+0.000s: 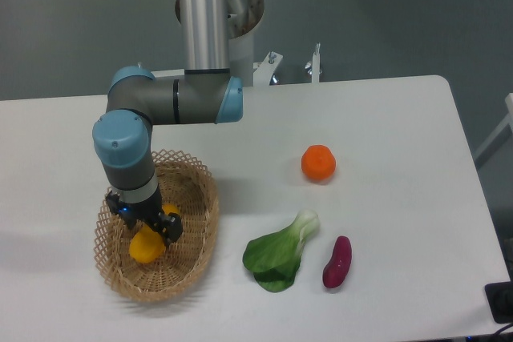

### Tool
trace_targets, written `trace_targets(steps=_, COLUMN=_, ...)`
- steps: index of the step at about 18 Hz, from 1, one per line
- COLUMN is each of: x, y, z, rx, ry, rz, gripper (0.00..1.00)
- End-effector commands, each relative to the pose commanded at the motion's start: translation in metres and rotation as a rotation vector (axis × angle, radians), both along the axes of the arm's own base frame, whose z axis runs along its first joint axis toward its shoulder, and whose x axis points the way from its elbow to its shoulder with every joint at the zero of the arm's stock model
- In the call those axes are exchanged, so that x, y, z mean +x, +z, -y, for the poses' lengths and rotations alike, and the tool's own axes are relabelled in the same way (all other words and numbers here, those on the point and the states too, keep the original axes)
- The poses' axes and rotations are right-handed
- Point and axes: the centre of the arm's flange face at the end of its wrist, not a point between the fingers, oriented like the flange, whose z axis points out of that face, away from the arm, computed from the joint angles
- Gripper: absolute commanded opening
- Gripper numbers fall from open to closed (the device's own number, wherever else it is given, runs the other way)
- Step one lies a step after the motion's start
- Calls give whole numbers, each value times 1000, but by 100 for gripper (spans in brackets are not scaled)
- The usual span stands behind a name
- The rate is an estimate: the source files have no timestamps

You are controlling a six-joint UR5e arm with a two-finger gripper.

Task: Pick up the mango from the basket
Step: 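Lift the mango out of the basket and carry it toward the orange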

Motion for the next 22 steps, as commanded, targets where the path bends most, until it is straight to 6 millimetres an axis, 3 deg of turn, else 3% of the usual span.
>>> trace_targets(steps=6, x=-1, y=9, z=1, rx=13, ry=-9, rz=-8, gripper=45)
trace_targets(steps=9, x=-14, y=37, z=4, rx=51, ry=-5, rz=-33, gripper=45)
trace_targets(steps=13, x=-62, y=87, z=26, rx=99, ry=-58, rz=-94, gripper=46)
trace_targets(steps=16, x=-91, y=103, z=41, rx=114, ry=-61, rz=-118, gripper=46)
trace_targets(steps=18, x=-114, y=125, z=57, rx=140, ry=-72, rz=-139, gripper=46)
trace_targets(steps=22, x=-162, y=145, z=95, rx=144, ry=-115, rz=-111, gripper=46)
